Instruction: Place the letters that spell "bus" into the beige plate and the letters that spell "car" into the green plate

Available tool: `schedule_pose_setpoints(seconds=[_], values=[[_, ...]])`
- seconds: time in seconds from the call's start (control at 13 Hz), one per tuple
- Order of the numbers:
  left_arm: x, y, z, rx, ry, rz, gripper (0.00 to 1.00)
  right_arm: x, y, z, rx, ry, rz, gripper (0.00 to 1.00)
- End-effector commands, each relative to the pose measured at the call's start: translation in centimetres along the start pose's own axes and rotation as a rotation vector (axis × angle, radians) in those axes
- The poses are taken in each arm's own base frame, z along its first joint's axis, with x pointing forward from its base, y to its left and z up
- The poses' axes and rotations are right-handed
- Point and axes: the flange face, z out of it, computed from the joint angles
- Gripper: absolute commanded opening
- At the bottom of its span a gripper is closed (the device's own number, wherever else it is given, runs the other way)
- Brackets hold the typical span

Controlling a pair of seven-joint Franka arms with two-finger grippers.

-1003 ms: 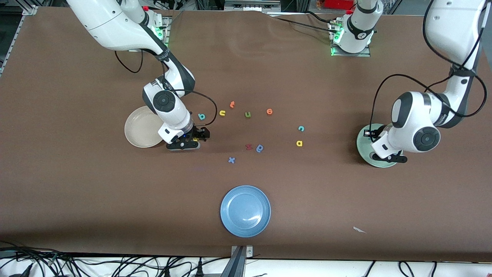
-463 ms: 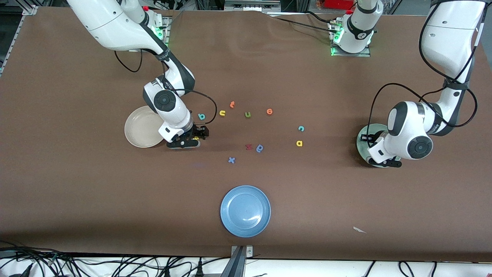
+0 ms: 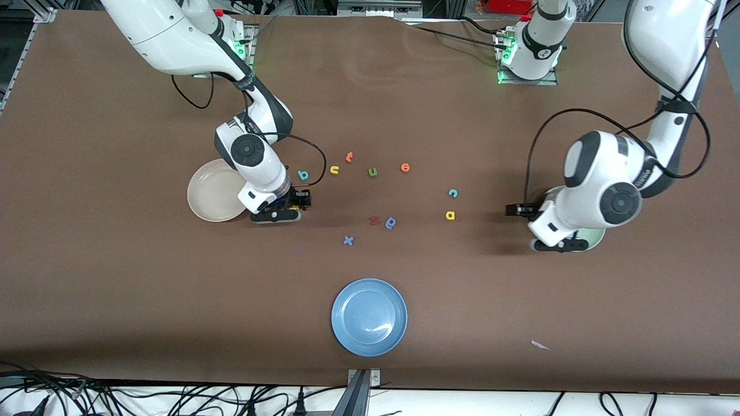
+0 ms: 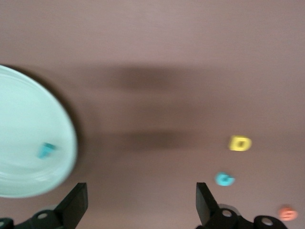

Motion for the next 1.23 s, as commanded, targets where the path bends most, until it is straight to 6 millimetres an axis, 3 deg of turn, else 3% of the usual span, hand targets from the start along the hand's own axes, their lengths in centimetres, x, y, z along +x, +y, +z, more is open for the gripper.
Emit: schedule_pose_setpoints(seconds=[0.0, 0.31, 0.62, 0.77, 0.85, 1.0, 1.16], values=[[-1.6, 5.0, 1.0, 0.002, -0.022, -0.061, 1.0, -0.8, -0.1, 0.0, -0.003, 0.009, -0.007, 0.52], [-3.5, 11.3, 7.0, -0.021, 0.027, -0.142, 0.99, -0.8, -0.1, 0.0, -0.003, 0.009, -0.007, 0.4], [-6.1, 12.0, 12.6, -0.02, 0.049, -0.123, 0.94, -0.7, -0.1, -0.1, -0.003, 0.011, -0.007, 0.17], [-6.5, 11.7, 13.8, -0.026, 0.058, -0.121, 0.86, -0.7, -0.1, -0.4, -0.004, 0.013, -0.015, 0.12], [-6.7, 11.7, 14.1, -0.023, 0.053, -0.12, 0.75, -0.4, -0.2, -1.5, -0.006, 0.027, -0.031, 0.12], [-7.3, 11.4, 15.0, -0.011, 0.037, -0.12, 0.72, 0.3, 0.7, -4.6, -0.054, 0.016, -0.075, 0.12], [-8.1, 11.3, 15.8, 0.004, 0.021, -0.112, 0.71, 1.2, 3.2, -8.1, -0.1, 0.001, -0.133, 0.12]])
